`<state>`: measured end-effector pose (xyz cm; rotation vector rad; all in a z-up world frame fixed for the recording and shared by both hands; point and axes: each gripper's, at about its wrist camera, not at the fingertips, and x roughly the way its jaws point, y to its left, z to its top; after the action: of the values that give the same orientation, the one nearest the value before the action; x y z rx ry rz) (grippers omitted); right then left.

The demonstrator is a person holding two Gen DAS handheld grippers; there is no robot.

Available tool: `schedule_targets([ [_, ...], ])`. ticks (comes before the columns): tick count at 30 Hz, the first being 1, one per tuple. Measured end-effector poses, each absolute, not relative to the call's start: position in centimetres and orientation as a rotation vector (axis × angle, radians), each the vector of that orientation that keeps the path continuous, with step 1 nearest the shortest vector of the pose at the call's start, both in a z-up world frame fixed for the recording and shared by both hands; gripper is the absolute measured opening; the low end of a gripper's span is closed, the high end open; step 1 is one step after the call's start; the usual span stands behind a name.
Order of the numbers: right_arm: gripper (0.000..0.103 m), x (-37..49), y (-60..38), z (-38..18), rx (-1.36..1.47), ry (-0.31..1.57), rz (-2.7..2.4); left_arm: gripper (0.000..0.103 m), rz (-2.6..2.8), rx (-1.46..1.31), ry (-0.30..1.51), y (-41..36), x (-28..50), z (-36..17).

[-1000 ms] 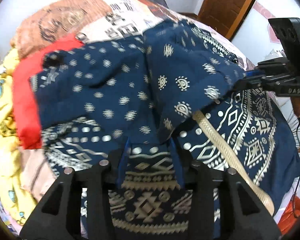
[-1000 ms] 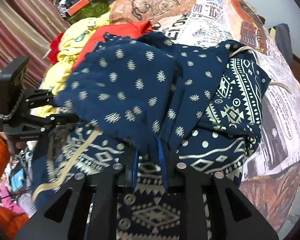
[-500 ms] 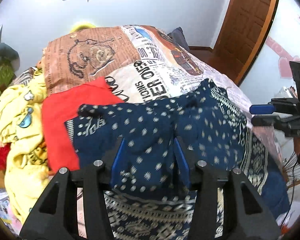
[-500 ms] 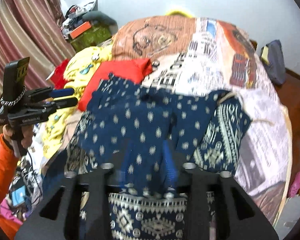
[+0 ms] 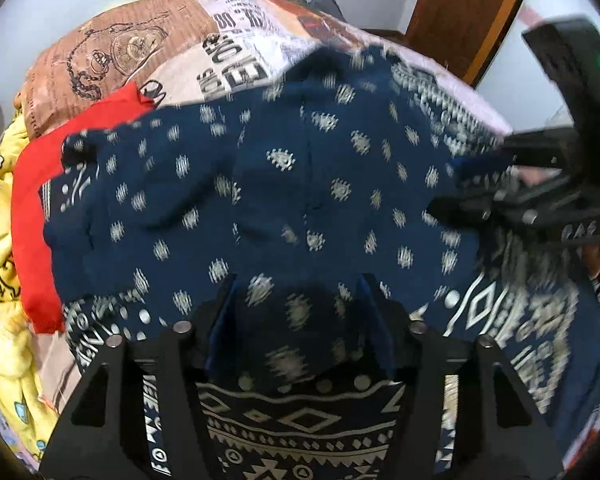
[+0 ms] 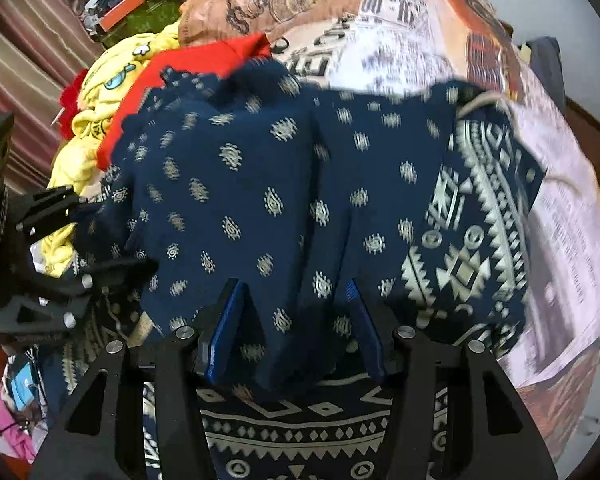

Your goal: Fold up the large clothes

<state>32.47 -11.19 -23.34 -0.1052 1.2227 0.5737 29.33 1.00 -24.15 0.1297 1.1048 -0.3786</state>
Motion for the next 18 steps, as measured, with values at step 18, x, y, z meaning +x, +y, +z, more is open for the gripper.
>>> schedule_targets([
  [18,0.060,32.6,-16.9,-17.4,0.030,1.025,0.500,0.076,-0.258,-0.070,0.941,11.4,27.8,-15.4],
])
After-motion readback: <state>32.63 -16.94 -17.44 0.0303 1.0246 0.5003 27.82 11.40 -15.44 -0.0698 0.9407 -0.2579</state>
